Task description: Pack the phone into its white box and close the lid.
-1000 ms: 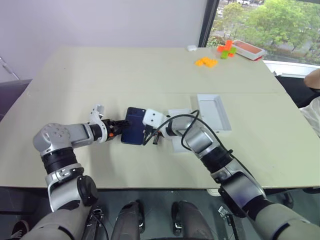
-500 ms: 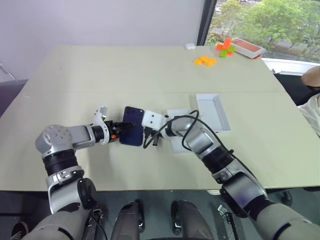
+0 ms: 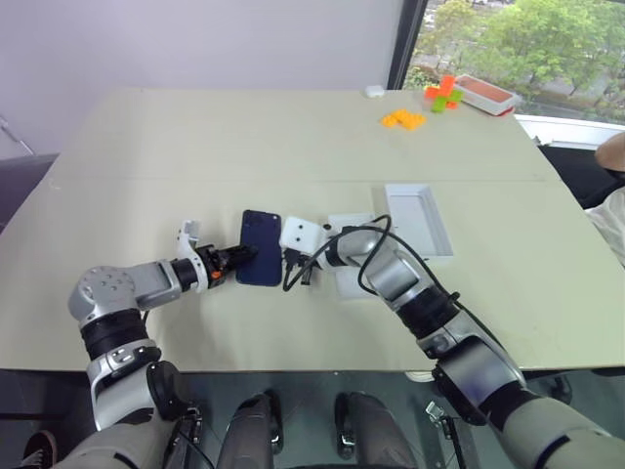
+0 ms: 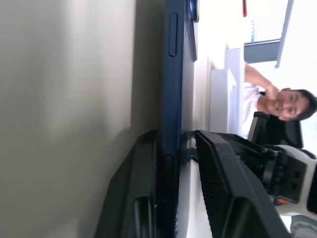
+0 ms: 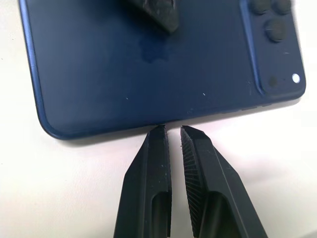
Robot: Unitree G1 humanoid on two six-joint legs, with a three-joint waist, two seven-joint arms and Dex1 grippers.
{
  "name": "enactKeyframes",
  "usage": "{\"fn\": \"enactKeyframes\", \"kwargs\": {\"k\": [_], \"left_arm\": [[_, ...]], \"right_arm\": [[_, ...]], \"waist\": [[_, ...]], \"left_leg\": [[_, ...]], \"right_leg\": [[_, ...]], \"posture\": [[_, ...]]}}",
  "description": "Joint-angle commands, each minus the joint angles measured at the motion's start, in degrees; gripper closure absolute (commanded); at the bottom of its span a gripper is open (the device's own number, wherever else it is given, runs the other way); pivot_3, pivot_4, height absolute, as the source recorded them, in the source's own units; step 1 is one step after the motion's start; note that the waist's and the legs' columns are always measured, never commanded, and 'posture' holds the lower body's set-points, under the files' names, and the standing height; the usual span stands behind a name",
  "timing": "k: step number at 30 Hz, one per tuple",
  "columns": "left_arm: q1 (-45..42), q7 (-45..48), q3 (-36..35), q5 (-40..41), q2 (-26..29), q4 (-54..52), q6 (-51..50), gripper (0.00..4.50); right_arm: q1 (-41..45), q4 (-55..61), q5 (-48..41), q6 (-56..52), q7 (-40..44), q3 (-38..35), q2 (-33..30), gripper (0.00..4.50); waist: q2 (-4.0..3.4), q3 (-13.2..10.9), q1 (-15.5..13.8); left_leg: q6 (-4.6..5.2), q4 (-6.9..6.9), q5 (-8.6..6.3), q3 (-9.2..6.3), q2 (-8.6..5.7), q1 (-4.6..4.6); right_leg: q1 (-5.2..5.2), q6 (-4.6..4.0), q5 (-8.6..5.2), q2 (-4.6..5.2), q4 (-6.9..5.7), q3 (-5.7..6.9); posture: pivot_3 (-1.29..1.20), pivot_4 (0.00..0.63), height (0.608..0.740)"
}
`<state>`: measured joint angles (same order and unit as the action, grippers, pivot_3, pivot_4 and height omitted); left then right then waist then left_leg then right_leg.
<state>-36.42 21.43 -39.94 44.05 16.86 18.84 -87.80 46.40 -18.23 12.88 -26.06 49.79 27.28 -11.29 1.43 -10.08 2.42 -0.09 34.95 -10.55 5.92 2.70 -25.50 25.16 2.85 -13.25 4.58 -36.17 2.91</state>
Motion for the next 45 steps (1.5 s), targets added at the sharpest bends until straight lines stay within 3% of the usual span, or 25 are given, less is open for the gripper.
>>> {"fn": "enactKeyframes", "kwargs": {"k": [1,8,12,15,17,24,27,30,36,45], "left_arm": [[1.1,0.37,-0.06,0.37,-0.41,2.52,0.36,4.46],[1.59,1.77,-0.03,1.8,1.32,4.27,-0.37,4.46],[1.81,3.82,-1.6,4.64,2.9,3.04,-1.48,4.46],[3.62,6.28,-0.9,6.47,3.67,-2.48,2.43,4.46],[4.41,7.31,-0.67,7.54,3.98,-4.88,4.26,4.46],[7.21,10.06,1.54,10.65,5.74,-16.03,8.9,4.46],[8.05,10.23,3.92,10.42,6.25,-17.47,10.22,4.5],[7.36,10.07,4.75,12.17,6.56,-18.25,9.81,4.5],[6.63,9.27,6.06,13.28,6.96,-17.5,10.56,4.5],[6.85,7.48,7.0,15.26,6.62,-18.23,10.68,4.5]], "right_arm": [[0.11,1.25,0.5,-0.43,0.02,0.51,-0.6,4.02],[0.83,2.88,-1.74,0.81,0.71,-2.01,-1.37,4.02],[1.73,6.29,-11.07,-3.43,1.36,-11.29,0.17,4.02],[2.42,10.67,-22.19,-13.53,4.58,-19.96,0.42,4.02],[2.36,12.69,-24.67,-16.11,5.42,-21.28,-1.02,4.02],[-3.6,24.04,-27.39,-17.14,18.98,-15.59,-20.55,4.02],[-5.7,27.49,-26.14,-15.07,21.89,-12.64,-26.43,3.09],[-7.43,30.15,-22.99,-11.68,23.72,-8.73,-31.68,1.64],[-9.92,33.21,-19.75,-8.44,25.54,-3.64,-36.57,1.64],[-9.29,27.12,-13.35,-3.93,21.24,-1.14,-34.73,1.64]], "waist": [[-0.02,0.01,0.02],[-0.02,0.01,0.03],[-0.01,0.0,0.12],[-0.01,-0.01,0.21],[-0.02,-0.01,0.19],[-0.03,-0.06,-0.37],[-0.03,-0.07,-0.06],[0.03,-0.12,-0.24],[0.05,-0.13,-0.38],[0.08,-0.15,-1.48]], "left_leg": [[0.0,0.0,0.0,0.0,0.0,0.0],[0.0,0.0,0.0,0.01,-0.01,-0.02],[0.0,-0.02,0.0,0.01,0.0,-0.15],[-0.01,-0.1,0.01,0.01,0.01,-0.32],[-0.05,-0.15,0.03,0.01,0.03,-0.44],[-0.05,0.05,0.06,0.01,0.01,-1.6],[-0.02,0.17,0.06,0.05,0.0,-1.67],[0.0,0.22,0.07,0.03,0.02,-1.67],[0.22,0.45,0.21,-0.05,0.06,-1.66],[0.41,1.19,0.25,-0.09,0.18,-1.72]], "right_leg": [[0.0,-0.01,0.01,0.01,0.0,0.0],[0.0,-0.05,0.03,0.03,0.05,0.02],[0.08,-0.05,0.03,0.02,0.06,0.02],[0.07,-0.04,0.04,0.02,0.05,0.0],[0.2,-0.03,0.03,0.02,0.05,0.0],[1.23,-0.05,0.03,0.05,0.12,0.06],[1.24,-0.04,0.03,0.04,0.16,0.05],[1.23,-0.03,0.02,-0.02,0.14,0.12],[1.12,0.0,0.02,-0.17,0.04,0.27],[0.81,0.13,0.09,-0.36,-0.04,0.3]], "posture": [[0.0,0.15,0.74],[0.0,0.15,0.74],[0.0,0.15,0.74],[0.0,0.15,0.74],[0.0,0.15,0.74],[0.0,0.15,0.74],[0.0,0.15,0.74],[0.0,0.15,0.74],[0.0,0.15,0.74],[0.0,0.15,0.74]]}}
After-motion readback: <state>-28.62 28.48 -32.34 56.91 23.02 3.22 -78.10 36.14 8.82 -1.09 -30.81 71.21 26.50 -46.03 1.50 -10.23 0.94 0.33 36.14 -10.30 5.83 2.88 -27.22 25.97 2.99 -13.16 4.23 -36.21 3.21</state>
